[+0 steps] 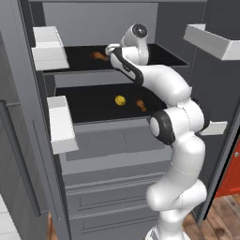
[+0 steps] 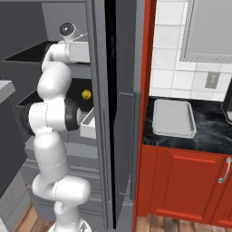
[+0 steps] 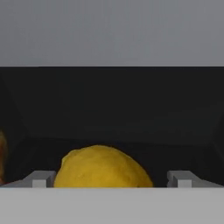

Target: Place one lemon and one chicken drumstick in each tupperware on the nearby counter, to pack two identical lunches.

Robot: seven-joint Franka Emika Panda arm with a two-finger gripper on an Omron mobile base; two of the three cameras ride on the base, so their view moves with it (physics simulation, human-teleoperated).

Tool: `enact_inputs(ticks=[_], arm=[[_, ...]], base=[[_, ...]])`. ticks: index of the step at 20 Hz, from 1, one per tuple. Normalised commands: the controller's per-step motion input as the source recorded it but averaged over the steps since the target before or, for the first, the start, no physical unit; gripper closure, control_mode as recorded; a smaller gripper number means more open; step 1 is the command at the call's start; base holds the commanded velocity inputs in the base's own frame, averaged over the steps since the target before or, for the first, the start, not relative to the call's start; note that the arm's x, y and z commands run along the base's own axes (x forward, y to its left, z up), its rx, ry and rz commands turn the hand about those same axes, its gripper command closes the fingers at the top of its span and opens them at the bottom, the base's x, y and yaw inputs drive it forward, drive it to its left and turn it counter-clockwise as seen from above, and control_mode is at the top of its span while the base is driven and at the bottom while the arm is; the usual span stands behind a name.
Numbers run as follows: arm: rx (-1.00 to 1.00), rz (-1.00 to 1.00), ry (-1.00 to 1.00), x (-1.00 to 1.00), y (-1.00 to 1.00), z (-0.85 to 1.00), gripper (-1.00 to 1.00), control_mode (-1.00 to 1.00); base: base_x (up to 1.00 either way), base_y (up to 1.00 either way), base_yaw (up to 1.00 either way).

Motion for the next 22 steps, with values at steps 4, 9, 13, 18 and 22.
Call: enact_inputs(ticks=[4, 9, 13, 18, 22], arm=[[0.00, 0.00, 0.03, 0.23, 0.17, -0.41, 1.00, -1.00], [0.00, 0.00, 0.10, 0.05, 0.07, -0.54, 1.00, -1.00], [0.00, -0.04, 0.04, -0.28, -0.08, -0.51, 1.00, -1.00], [0.00, -0.11, -0.07, -0.99, -0.13, -0.78, 1.00, -1.00], [0.00, -0.04, -0.20, -1.00, 0.00, -0.64, 1.00, -1.00]], base=[[0.00, 0.00, 0.00], [0.00, 0.00, 0.00], [0.00, 0.00, 0.00], [0.00, 0.00, 0.00], [0.00, 0.00, 0.00]])
